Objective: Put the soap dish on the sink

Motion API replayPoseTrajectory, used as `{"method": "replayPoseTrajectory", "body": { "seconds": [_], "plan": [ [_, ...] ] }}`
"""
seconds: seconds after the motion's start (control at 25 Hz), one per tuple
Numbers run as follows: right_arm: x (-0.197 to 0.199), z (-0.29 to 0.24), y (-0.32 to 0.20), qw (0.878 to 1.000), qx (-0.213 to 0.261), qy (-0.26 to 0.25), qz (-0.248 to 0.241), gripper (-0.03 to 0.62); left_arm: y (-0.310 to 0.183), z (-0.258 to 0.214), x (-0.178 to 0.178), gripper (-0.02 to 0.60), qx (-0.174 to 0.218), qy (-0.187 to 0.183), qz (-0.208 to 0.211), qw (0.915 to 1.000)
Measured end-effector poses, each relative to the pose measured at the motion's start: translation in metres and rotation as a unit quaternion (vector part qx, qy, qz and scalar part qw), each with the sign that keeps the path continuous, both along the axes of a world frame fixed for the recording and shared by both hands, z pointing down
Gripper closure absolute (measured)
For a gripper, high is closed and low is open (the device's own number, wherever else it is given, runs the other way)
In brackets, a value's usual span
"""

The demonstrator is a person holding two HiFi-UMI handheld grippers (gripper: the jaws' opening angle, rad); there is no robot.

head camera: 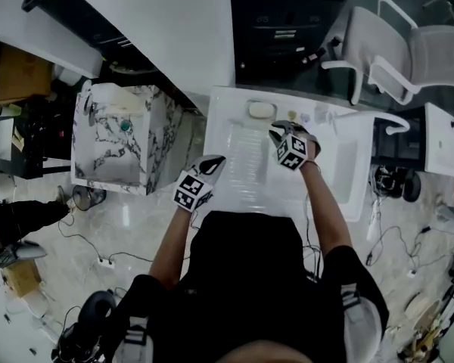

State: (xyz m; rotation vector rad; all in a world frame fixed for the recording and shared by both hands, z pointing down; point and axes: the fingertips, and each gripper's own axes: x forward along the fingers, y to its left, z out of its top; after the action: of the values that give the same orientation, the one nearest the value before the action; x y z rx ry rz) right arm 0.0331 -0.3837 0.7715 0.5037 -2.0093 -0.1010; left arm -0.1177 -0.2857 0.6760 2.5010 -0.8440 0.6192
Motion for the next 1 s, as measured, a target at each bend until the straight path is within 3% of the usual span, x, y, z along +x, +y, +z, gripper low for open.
{"method": "replayPoseTrajectory", "body": {
  "seconds": [0.32,0.52,1.0],
  "plan": [
    [0.019,-0.013,0.035,0.999,-0.013,-0.027,0.032,0.579,0.014,-0.013,0.021,0.581,0.016,0.003,0.005,0.9999],
    [0.031,-0.023,0.059,0.999,-0.020,-0.029,0.031,0.599,0.025,-0.019,0.032,0.581,0.017,0.004,-0.013,0.9998],
    [0.061,-0.068,0.095,0.988,-0.005,-0.138,0.069,0.600,0.041,-0.033,0.059,0.581,0.030,-0.004,-0.047,0.9984]
  ]
}}
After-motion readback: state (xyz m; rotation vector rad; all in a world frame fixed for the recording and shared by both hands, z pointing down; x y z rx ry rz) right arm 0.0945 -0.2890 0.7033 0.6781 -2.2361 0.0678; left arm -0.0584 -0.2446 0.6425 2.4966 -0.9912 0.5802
